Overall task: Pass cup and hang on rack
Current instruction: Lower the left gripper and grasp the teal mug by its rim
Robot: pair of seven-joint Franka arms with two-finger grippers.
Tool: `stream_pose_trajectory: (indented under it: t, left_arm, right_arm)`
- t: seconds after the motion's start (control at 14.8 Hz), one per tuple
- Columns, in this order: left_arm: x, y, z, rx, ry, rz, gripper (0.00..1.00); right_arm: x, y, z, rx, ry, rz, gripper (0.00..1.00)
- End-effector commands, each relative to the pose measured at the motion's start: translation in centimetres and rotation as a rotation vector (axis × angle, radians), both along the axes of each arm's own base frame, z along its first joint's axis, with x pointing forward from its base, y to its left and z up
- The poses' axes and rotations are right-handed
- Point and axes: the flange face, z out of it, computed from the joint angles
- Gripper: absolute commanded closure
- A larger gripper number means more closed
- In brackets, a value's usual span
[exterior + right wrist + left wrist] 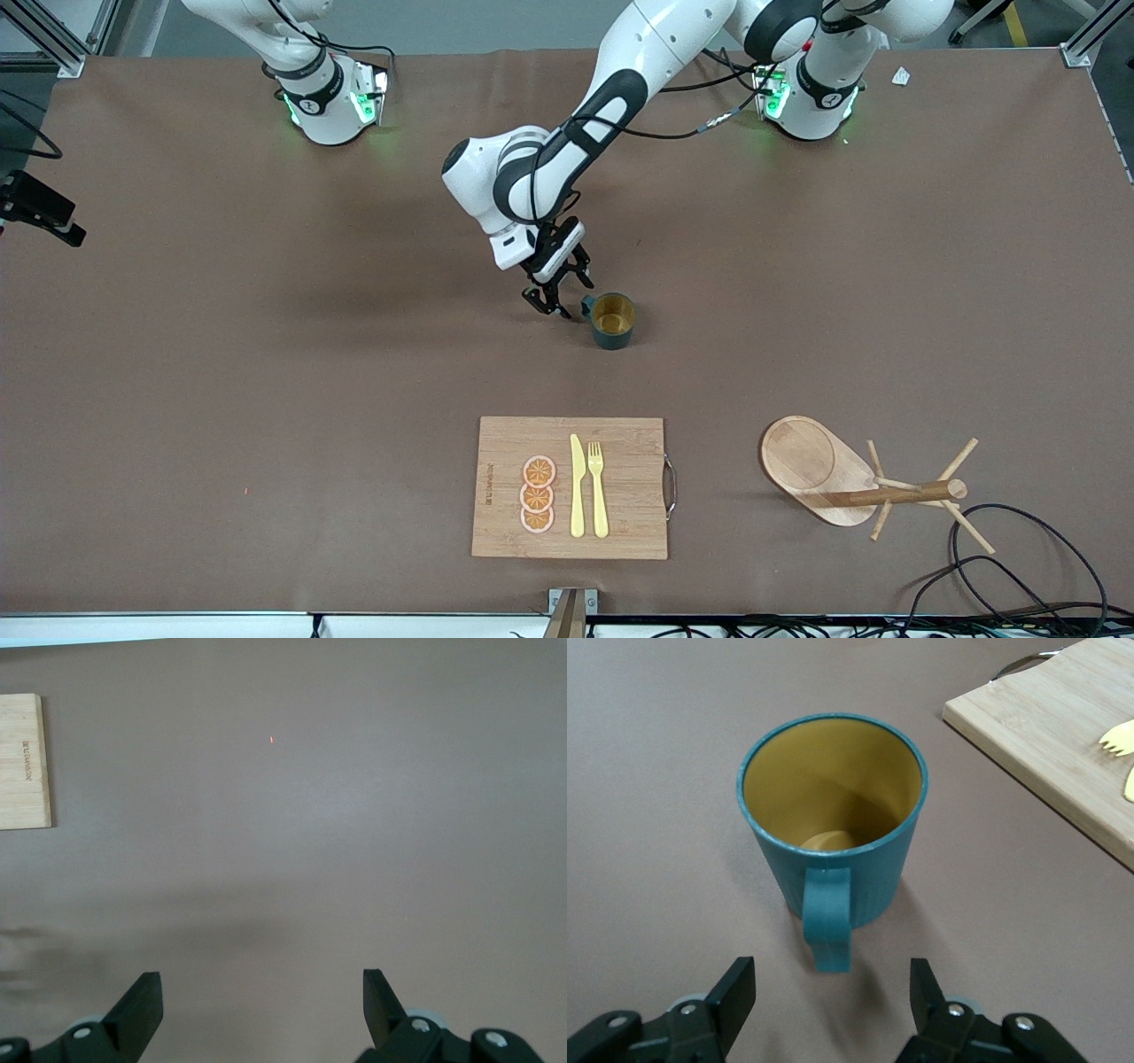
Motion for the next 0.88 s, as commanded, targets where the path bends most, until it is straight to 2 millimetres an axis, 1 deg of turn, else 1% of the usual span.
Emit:
stream_pose_trajectory:
  t: [0.0,0.2,0.34,0.47,0.54,0.68,0.75,0.81]
  left_arm:
    - [0.3,-0.1,0.0,0.012,-0.035,0.004,0.26]
    - [1.1,0.3,0.0,0.022,-0.042,0.008,0.28]
    - [1.3,0.6,-0.5,0.028,-0.041,0.006,0.32]
    - [1.4,0.6,-0.4,0.03,-0.037,0.003,0.36]
    - [1.4,0.7,-0.3,0.03,-0.037,0.003,0.39]
    - [1.4,0.7,-0.3,0.03,-0.033,0.005,0.44]
    - [1.4,0.7,-0.2,0.028,-0.03,0.006,0.51]
    - [1.4,0.7,-0.2,0.027,-0.029,0.006,0.53]
  right_arm:
    - [-0.4,0.7,0.6,-0.013,0.001,0.017,0.0]
    - [-0.4,0.7,0.3,-0.011,0.007,0.017,0.0]
    - [0.0,1.1,-0.3,-0.011,0.021,0.023,0.0]
    - [0.0,1.3,-0.5,-0.013,0.03,0.02,0.0]
    - [-0.3,1.3,-0.8,-0.011,0.059,0.022,0.0]
    - [-0.4,1.0,-0.7,-0.013,0.059,0.018,0.0]
    - [-0.3,0.9,-0.8,-0.016,0.058,0.018,0.0]
    - [-0.3,0.7,-0.7,-0.028,0.059,0.021,0.0]
